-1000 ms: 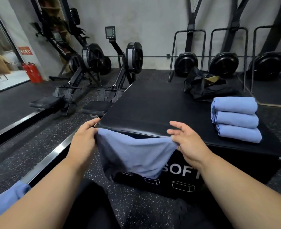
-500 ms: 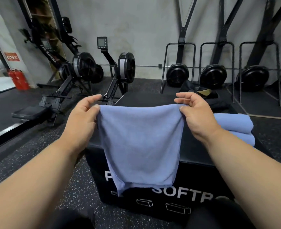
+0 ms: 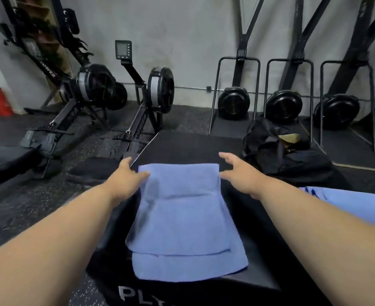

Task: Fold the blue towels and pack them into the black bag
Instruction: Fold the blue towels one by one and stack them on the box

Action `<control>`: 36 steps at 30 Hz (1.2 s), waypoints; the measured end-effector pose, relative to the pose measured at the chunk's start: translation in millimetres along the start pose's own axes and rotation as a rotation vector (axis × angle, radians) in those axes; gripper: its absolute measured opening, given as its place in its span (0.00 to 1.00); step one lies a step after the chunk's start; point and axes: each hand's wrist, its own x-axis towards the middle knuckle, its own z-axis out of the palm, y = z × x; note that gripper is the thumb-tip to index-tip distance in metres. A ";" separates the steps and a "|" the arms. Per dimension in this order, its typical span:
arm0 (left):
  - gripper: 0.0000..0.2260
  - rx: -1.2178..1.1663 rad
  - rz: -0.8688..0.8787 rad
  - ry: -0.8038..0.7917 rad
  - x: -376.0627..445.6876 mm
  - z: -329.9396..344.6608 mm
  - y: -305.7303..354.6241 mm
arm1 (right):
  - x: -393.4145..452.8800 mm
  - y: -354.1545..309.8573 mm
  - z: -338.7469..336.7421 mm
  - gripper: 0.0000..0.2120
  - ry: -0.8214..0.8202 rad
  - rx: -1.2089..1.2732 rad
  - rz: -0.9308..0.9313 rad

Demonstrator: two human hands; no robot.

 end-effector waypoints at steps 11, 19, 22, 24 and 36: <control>0.34 0.179 0.144 0.075 -121.4 22.4 -117.0 | -114.6 102.1 70.4 0.37 -0.023 0.182 -0.060; 0.35 0.388 0.287 -0.055 -128.4 23.8 -113.7 | -131.9 100.5 82.0 0.25 0.122 -0.049 -0.124; 0.24 0.364 0.276 0.037 -129.8 23.5 -101.3 | -130.2 97.0 78.3 0.19 0.207 0.106 -0.060; 0.18 0.296 0.285 0.144 -133.9 22.7 -91.0 | -131.9 93.8 71.8 0.18 0.244 0.269 -0.035; 0.22 0.047 0.147 -0.153 -207.8 69.5 -122.0 | -165.3 121.0 40.7 0.25 0.098 0.133 -0.025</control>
